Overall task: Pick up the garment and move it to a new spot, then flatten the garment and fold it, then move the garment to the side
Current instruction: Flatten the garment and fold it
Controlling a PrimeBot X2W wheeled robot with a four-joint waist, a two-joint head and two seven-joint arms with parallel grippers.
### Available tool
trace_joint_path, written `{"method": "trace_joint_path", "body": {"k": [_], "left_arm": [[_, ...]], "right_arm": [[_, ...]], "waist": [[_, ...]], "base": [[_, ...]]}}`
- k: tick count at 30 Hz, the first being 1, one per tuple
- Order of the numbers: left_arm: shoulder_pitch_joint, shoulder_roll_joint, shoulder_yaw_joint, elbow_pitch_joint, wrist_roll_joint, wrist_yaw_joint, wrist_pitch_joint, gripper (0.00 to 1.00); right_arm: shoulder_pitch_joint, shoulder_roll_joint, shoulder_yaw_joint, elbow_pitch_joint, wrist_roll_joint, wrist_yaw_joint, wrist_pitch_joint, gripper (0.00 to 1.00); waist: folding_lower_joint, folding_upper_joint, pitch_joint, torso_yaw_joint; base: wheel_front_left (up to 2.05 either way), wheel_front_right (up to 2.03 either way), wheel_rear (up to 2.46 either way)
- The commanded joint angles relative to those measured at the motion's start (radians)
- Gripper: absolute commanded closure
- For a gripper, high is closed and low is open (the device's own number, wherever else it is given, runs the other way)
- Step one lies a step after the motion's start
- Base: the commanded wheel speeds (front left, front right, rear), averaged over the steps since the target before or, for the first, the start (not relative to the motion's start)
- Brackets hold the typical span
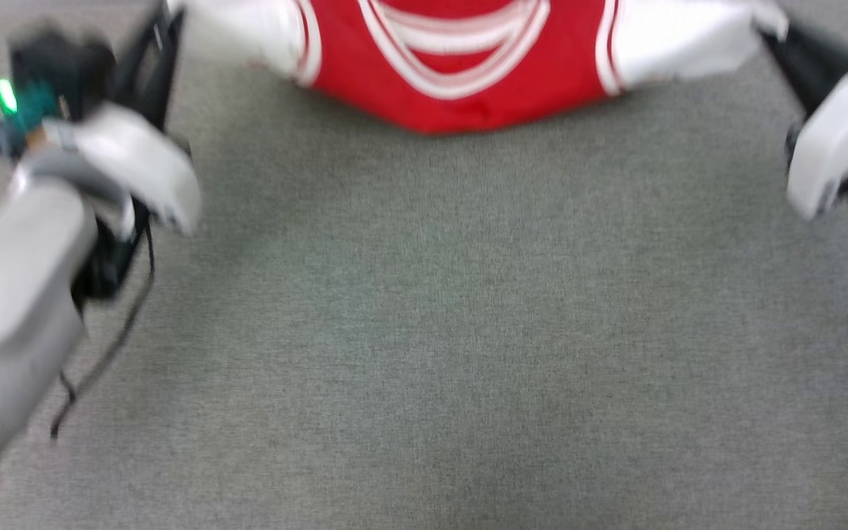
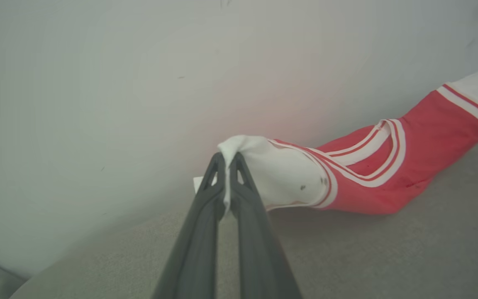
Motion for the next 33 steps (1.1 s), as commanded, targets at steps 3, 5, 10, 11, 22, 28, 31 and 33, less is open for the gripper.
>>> {"method": "trace_joint_path", "body": {"k": [3,5,10,11,22,28,31,33], "left_arm": [[0.171,0.049,0.006,-0.093,-0.03,0.047,-0.007,1.0],[0.262,0.067,0.012,-0.137,-0.055,0.069,-0.007,1.0],[0.486,0.103,0.027,-0.22,-0.102,0.114,-0.007,1.0],[0.525,0.112,0.027,-0.225,-0.107,0.121,-0.007,1.0],[0.791,0.118,0.028,-0.223,-0.151,0.112,-0.006,1.0],[0.907,0.111,0.043,-0.218,-0.173,0.104,-0.006,1.0],[0.953,0.112,0.049,-0.217,-0.176,0.102,-0.006,1.0],[0.979,0.117,0.049,-0.213,-0.169,0.103,-0.006,1.0]], "right_arm": [[0.159,-0.022,-0.024,-0.044,0.024,-0.001,-0.013,1.0],[0.249,-0.032,-0.035,-0.063,0.033,-0.001,-0.007,1.0],[0.45,-0.059,-0.081,-0.114,0.049,-0.001,0.005,1.0],[0.491,-0.062,-0.092,-0.125,0.05,-0.001,0.01,1.0],[0.819,-0.098,-0.216,-0.218,0.058,-0.001,0.09,1.0],[1.016,-0.103,-0.297,-0.305,0.069,-0.001,0.161,1.0],[1.11,-0.098,-0.359,-0.354,0.075,-0.001,0.199,1.0],[1.177,-0.096,-0.39,-0.393,0.075,-0.001,0.236,1.0]], "waist": [[0.0001,0.0,-0.069,0.005],[0.0001,0.0,-0.091,0.004],[0.0001,0.0,-0.148,0.001],[0.0001,0.0,-0.158,0.001],[0.0001,0.0,-0.259,0.0],[0.0001,0.0,-0.308,0.002],[0.0001,0.0,-0.323,0.003],[0.0001,0.0,-0.333,0.005]], "base": [[0.0,0.0,0.0],[0.0,0.0,0.0],[0.0,0.0,0.0],[0.0,0.0,0.0],[0.0,0.0,0.0],[0.0,0.0,0.0],[0.0,0.0,0.0],[0.0,0.0,0.0]]}}
